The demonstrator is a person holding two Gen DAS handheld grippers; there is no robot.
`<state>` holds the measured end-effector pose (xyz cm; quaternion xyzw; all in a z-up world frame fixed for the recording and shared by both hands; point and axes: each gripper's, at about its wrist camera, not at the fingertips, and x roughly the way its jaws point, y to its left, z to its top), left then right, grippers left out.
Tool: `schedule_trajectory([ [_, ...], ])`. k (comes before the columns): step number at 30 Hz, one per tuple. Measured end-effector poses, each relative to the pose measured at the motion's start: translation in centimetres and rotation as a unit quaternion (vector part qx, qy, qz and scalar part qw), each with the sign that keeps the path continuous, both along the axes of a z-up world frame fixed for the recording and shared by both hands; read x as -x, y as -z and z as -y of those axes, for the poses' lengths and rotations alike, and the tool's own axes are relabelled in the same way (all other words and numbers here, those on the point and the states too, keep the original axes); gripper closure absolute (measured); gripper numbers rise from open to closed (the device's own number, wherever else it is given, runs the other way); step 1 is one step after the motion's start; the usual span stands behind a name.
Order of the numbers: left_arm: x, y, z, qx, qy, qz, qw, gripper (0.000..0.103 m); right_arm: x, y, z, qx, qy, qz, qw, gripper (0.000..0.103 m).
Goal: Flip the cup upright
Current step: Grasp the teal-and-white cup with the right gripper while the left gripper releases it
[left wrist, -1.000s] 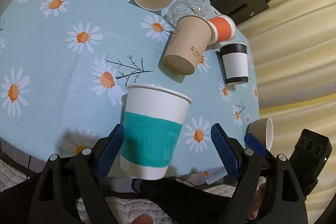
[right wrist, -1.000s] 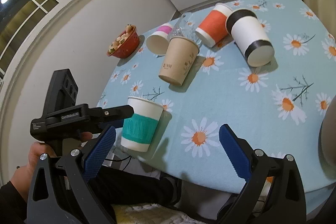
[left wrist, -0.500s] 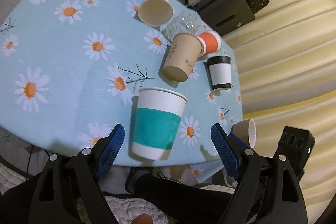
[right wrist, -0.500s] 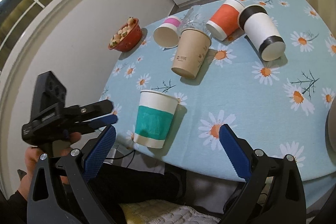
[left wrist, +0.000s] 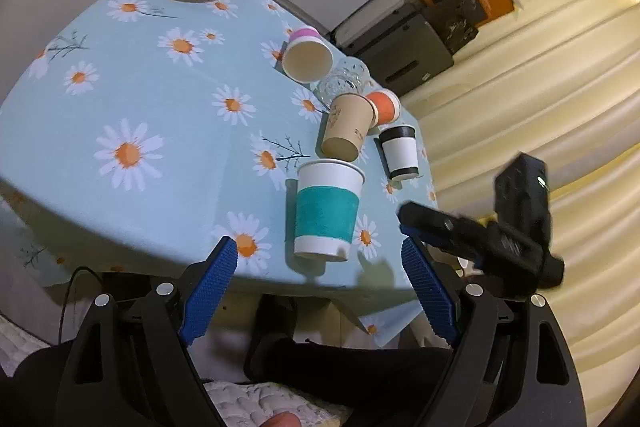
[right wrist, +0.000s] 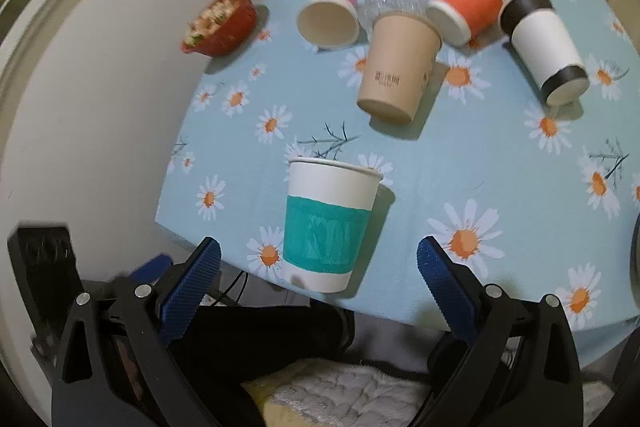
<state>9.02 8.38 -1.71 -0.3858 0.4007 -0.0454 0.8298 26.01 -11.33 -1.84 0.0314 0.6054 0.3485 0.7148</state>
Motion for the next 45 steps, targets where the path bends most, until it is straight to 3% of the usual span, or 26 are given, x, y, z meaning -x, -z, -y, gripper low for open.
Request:
schedule_trajectory([
  [8, 2.2, 1.4, -0.1, -0.004, -0.015, 0.038, 0.9992, 0.021, -0.6, 1.8, -3.6, 0.071, -0.006, -0.009, 0.997, 0.007],
  [14, 2.3, 2.3, 0.1, -0.013, -0.018, 0.051, 0.9985, 0.021, -1.1, 3.6, -4.9, 0.109, 0.006, -0.015, 0.994, 0.023],
  [18, 2.3, 2.7, 0.0, -0.016, -0.015, 0.052, 0.9984, 0.021, -1.5, 4.5, -5.4, 0.119, 0.016, -0.016, 0.993, 0.023],
  [21, 2.2, 3.3, -0.1, -0.004, -0.018, 0.044, 0.9989, 0.021, -1.8, 5.3, -5.6, 0.123, 0.018, -0.023, 0.992, 0.024],
  [23, 2.1, 3.5, -0.2, -0.001, -0.018, 0.043, 0.9989, 0.021, -2.0, 5.7, -5.6, 0.125, 0.019, -0.028, 0.992, 0.037],
  [34, 1.8, 3.9, 0.0, -0.019, -0.015, 0.039, 0.9990, 0.021, -2.0, 5.4, -5.2, 0.122, 0.022, -0.017, 0.992, 0.038],
  [45, 1.5, 4.4, -0.1, -0.033, -0.020, 0.042, 0.9984, 0.021, -0.1, 1.3, -3.2, 0.085, 0.013, 0.046, 0.995, 0.038],
])
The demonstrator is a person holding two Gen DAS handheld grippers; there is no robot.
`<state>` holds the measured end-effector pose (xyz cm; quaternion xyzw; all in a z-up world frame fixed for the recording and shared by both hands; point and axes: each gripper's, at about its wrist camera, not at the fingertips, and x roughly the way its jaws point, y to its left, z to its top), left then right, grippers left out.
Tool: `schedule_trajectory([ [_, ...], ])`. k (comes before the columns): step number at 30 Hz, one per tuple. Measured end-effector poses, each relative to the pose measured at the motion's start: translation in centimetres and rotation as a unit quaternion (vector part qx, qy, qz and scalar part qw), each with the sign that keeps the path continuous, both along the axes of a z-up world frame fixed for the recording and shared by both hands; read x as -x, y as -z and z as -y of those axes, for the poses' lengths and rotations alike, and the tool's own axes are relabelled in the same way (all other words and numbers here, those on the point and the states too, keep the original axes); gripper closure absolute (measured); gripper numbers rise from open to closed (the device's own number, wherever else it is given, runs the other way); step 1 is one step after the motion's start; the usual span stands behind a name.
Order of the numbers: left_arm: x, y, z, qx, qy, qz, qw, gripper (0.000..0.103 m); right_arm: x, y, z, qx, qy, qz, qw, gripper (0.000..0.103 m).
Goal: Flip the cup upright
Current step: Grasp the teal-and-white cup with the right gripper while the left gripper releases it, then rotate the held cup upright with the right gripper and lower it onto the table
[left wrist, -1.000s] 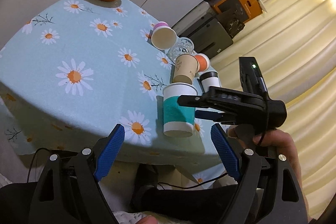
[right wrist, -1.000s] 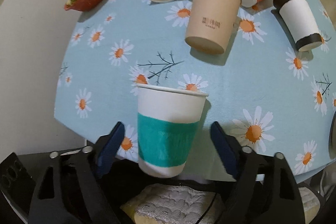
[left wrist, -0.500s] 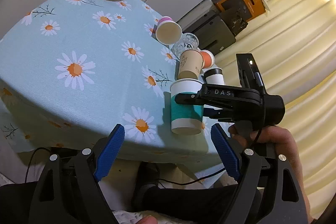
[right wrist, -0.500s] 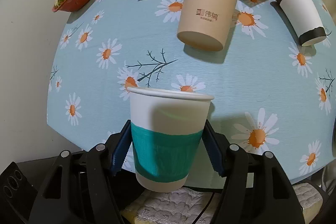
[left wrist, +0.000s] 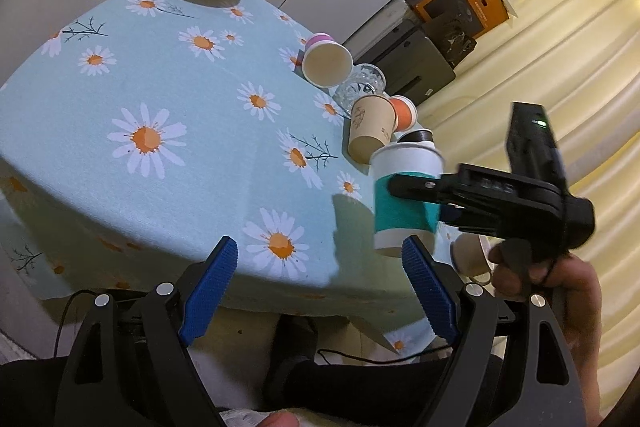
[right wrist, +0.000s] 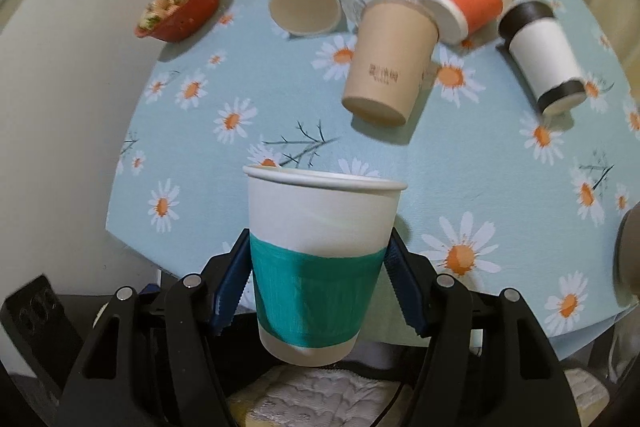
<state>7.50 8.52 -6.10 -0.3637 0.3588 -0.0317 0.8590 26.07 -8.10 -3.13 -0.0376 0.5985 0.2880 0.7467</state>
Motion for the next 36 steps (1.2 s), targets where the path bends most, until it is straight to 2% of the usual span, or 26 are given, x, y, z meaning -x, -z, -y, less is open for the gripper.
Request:
schedule_trajectory([
  [6, -0.1, 0.0, -0.2, -0.004, -0.005, 0.010, 0.9999, 0.021, 2.1, -2.1, 2.2, -0.042, 0.005, 0.086, 0.995, 0.038],
  [10, -0.2, -0.1, -0.1, -0.009, -0.004, 0.017, 0.9998, 0.021, 3.7, -2.7, 4.1, -0.089, 0.032, 0.168, 0.981, 0.038],
  [13, -0.4, -0.1, 0.0, -0.012, -0.002, 0.019, 0.9997, 0.021, 5.4, -2.6, 5.3, -0.129, 0.047, 0.241, 0.961, 0.038],
  [16, -0.5, 0.0, -0.1, -0.010, -0.004, 0.021, 0.9997, 0.021, 6.5, -2.2, 5.7, -0.146, 0.054, 0.304, 0.940, 0.038],
  [20, -0.2, -0.1, -0.2, -0.014, -0.009, 0.026, 0.9995, 0.021, 7.9, -0.7, 5.4, -0.133, 0.061, 0.396, 0.906, 0.038],
  [23, 0.0, -0.3, -0.1, -0.022, -0.011, 0.031, 0.9992, 0.021, 7.8, 0.8, 5.2, -0.125, 0.075, 0.417, 0.897, 0.038],
  [26, 0.0, -0.2, -0.3, -0.013, -0.013, 0.032, 0.9993, 0.021, 7.7, 2.0, 5.0, -0.128, 0.094, 0.427, 0.890, 0.038],
  [32, 0.2, -0.1, -0.4, -0.014, -0.017, 0.034, 0.9992, 0.021, 8.6, 4.1, 4.1, -0.108, 0.099, 0.478, 0.866, 0.038],
  [36, 0.2, -0.2, -0.2, -0.017, -0.015, 0.036, 0.9991, 0.021, 8.7, 5.5, 3.7, -0.095, 0.099, 0.488, 0.862, 0.038],
])
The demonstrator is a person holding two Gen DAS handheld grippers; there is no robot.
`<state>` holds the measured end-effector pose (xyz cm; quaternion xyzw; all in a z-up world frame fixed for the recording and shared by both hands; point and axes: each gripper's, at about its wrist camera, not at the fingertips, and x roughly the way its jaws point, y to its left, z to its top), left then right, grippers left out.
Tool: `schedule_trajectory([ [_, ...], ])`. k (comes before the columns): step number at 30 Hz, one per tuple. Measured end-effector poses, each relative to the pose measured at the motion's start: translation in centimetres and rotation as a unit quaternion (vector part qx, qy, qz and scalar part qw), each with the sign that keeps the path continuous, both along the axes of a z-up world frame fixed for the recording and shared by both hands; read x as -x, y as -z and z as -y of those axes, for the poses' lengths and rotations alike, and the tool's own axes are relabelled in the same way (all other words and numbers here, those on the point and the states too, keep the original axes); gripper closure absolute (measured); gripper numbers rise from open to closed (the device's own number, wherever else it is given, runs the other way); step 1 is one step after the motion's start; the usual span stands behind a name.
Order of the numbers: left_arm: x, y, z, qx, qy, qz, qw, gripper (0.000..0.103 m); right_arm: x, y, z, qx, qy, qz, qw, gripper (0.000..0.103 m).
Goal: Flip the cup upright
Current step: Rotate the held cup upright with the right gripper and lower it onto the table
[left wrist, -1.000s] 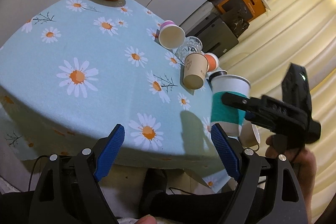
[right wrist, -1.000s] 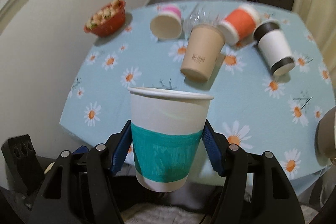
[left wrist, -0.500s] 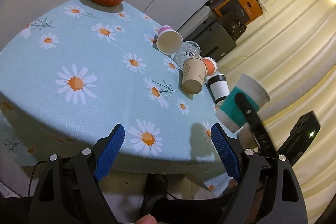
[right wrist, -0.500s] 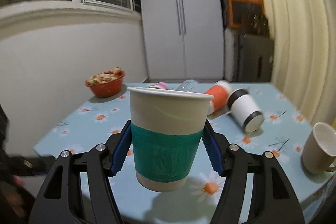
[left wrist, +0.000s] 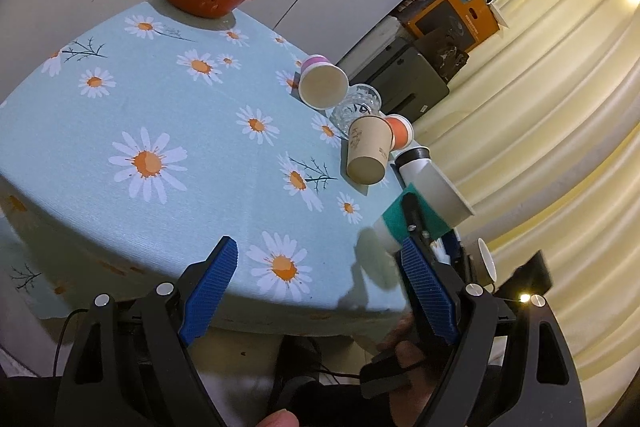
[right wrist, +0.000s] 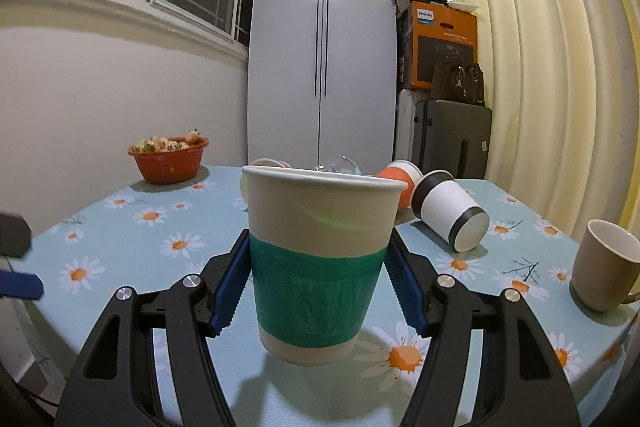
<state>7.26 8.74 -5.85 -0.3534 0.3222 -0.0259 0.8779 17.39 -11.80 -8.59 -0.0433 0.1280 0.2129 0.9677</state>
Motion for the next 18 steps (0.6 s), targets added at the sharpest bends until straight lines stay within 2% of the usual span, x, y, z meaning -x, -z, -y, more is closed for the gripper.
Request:
schedule_trajectory([
  [6, 0.0, 0.0, 0.1, -0.001, 0.000, 0.001, 1.0000, 0.021, 0.0, 1.3, -0.3, 0.012, 0.005, 0.009, 1.000, 0.038],
  [18, 0.1, -0.1, 0.2, -0.002, 0.001, 0.005, 1.0000, 0.021, 0.2, 2.6, -0.8, 0.026, -0.003, -0.014, 1.000, 0.038],
])
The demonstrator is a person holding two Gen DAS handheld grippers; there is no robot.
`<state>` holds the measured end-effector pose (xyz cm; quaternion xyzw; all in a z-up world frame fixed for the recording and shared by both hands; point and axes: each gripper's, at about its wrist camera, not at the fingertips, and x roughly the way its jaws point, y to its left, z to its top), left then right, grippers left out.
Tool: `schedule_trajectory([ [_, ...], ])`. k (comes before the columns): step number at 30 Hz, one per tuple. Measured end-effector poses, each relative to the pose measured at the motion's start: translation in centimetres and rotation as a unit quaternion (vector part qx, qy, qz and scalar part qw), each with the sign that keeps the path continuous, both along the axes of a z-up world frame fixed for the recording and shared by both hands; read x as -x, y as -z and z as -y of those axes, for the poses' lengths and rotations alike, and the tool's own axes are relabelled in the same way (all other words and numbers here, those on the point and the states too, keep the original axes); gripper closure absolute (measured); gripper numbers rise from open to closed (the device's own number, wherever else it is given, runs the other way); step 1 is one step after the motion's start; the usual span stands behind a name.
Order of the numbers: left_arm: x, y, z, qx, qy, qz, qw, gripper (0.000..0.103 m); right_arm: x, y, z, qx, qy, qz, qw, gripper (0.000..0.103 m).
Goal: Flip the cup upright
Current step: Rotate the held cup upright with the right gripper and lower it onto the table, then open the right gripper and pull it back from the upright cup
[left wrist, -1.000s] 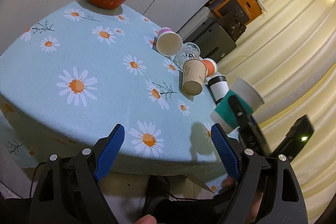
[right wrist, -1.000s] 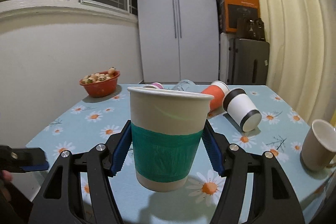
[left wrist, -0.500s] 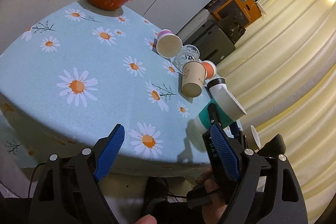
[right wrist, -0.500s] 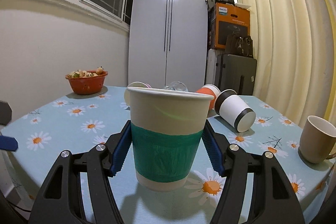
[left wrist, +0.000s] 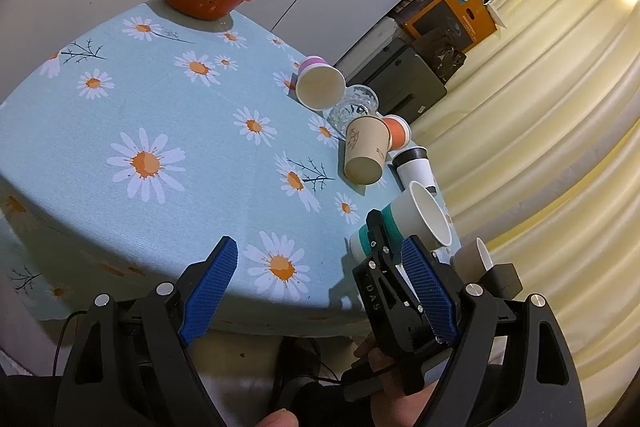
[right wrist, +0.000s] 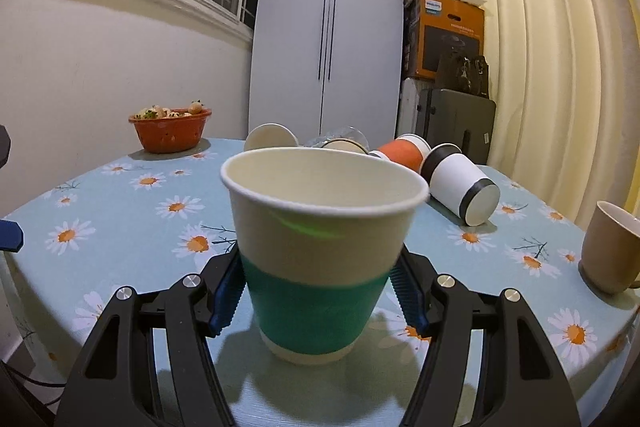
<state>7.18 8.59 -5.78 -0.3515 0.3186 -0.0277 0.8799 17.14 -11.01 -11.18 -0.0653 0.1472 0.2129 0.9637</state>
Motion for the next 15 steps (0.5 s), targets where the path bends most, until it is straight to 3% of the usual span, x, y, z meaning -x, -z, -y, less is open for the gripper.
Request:
schedule_trajectory([
  [3, 0.0, 0.0, 0.1, -0.004, 0.003, 0.001, 1.0000, 0.021, 0.0, -0.2, 0.2, -0.003, 0.002, 0.000, 1.000, 0.036],
  [6, 0.0, 0.0, 0.2, -0.008, 0.003, 0.002, 1.0000, 0.021, 0.0, -0.4, 0.5, -0.013, 0.003, -0.003, 1.000, 0.018],
  [15, 0.2, -0.5, 0.4, -0.025, 0.001, 0.012, 0.9996, 0.021, 1.1, -2.1, 1.2, -0.030, -0.007, -0.016, 0.999, 0.007],
])
